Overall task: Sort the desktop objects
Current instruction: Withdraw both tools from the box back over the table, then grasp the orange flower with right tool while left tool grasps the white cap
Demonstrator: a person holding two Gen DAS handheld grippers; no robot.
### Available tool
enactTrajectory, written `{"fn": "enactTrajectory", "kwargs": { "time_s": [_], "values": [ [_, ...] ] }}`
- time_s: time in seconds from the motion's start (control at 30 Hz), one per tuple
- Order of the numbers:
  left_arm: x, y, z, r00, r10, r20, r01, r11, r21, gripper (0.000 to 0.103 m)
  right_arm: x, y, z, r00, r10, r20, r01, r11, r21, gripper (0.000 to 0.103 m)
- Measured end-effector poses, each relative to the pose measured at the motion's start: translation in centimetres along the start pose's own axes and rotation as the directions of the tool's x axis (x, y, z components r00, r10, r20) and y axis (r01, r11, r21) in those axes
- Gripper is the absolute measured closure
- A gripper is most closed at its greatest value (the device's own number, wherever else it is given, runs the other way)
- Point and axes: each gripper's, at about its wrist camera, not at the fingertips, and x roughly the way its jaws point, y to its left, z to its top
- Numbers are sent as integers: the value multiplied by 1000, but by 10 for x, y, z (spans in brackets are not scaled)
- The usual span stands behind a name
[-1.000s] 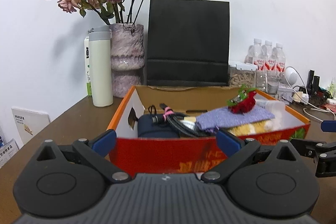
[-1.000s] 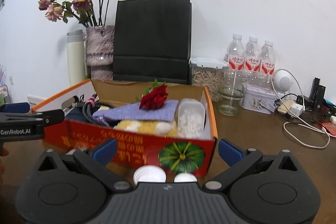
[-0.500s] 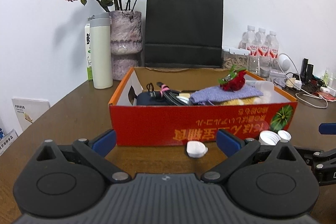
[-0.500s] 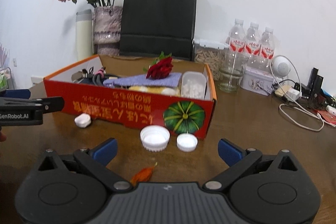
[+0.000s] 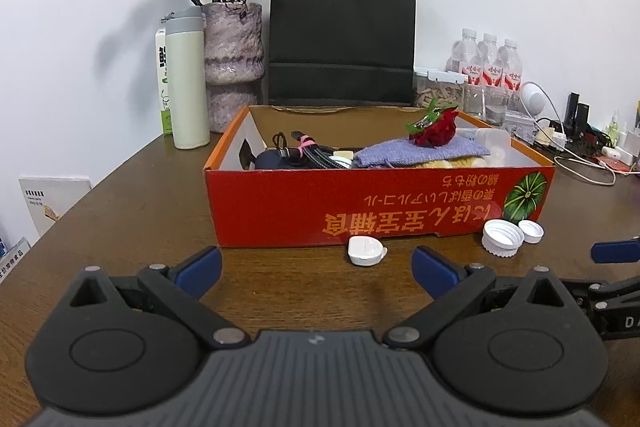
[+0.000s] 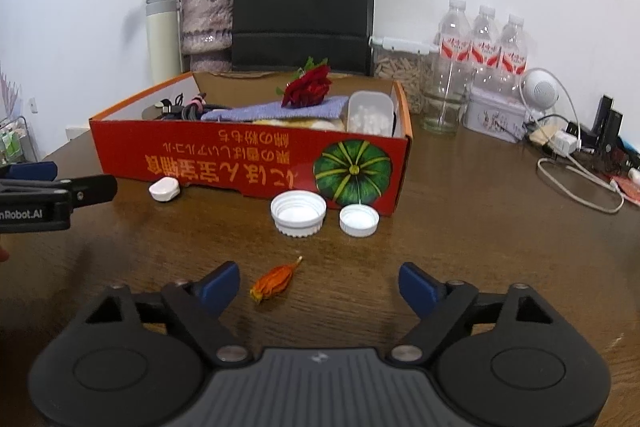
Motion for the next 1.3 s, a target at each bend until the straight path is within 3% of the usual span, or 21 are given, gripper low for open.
{"fn": "enactTrajectory", "kwargs": {
  "time_s": [0.13, 0.2, 0.37, 0.5, 0.57, 1.3],
  "values": [
    [1, 1, 0, 1000, -6, -16, 6, 1000, -2, 0, 4, -3, -2, 999, 28, -23, -28, 999, 21, 31],
    [2, 1, 0, 1000, -8, -20, 7, 1000, -6, 0, 7, 0, -2, 999, 37, -35, -36, 999, 17, 45],
    [1, 2, 1, 1000, -8, -24, 8, 1000, -9, 0, 8, 2, -3, 998, 46, -36, -45, 999, 9, 57],
    [2, 1, 0, 1000, -5, -31, 5, 1000, -3, 0, 8, 1, -3, 998, 53, -28, -53, 999, 13, 85],
    [2, 1, 0, 999, -3, -34, 3, 1000, -1, 0, 7, 2, -3, 998, 61, -27, -61, 998, 6, 93],
    [29, -12, 10, 997, -6, -79, 7, 1000, 5, 0, 10, -11, 14, 996, 65, 62, -68, 997, 39, 94]
  ]
}}
